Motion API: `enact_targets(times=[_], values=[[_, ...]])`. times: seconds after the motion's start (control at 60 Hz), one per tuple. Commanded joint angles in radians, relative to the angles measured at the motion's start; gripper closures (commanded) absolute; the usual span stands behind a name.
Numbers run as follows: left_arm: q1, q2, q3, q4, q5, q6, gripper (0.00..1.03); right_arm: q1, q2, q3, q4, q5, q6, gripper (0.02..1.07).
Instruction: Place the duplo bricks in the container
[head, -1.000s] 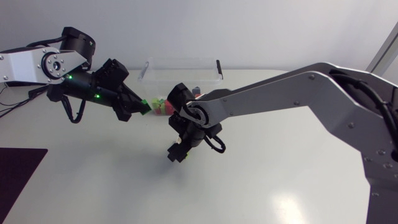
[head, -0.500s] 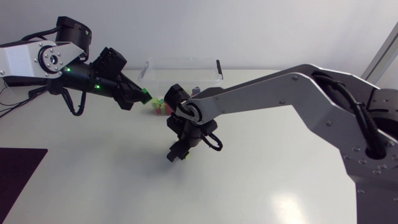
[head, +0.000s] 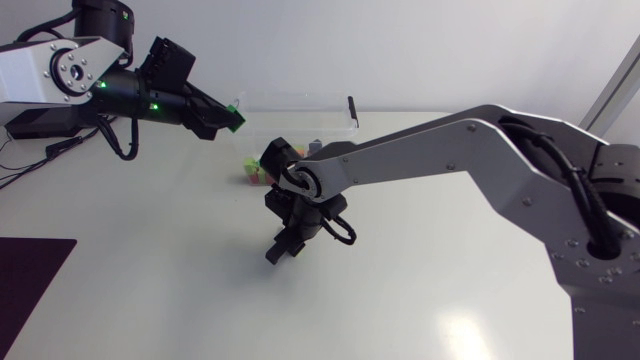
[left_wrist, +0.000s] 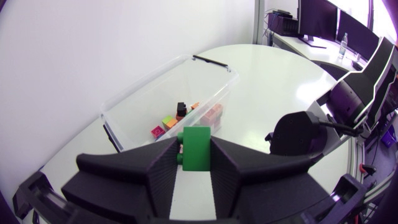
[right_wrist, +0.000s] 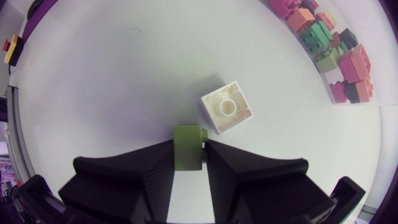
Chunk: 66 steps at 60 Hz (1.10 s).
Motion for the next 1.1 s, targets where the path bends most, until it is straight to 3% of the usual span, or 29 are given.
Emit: enact_targets(times=[0.0, 0.333, 0.667, 1.083], values=[[-0.004, 0.033, 0.035, 0.012, 0.003, -0.035, 0.83, -0.008, -0.044, -0.046, 0.017, -0.011, -0.003, 0.84], [-0.007, 0.073, 0.075, 0.067, -0.001, -0.084, 0.83, -0.009, -0.178, -0.149, 0.034, -0.003, 0.008, 0.84], [-0.037, 0.208, 0.187, 0.178, -0.051, -0.18, 0.83, -0.043, -0.388, -0.212, -0.015, 0.005, 0.014, 0.84], [-0.085, 0.382, 0.341, 0.274, -0.137, -0.236, 0.82, -0.07, -0.515, -0.221, -0.04, 0.008, 0.023, 0.83]])
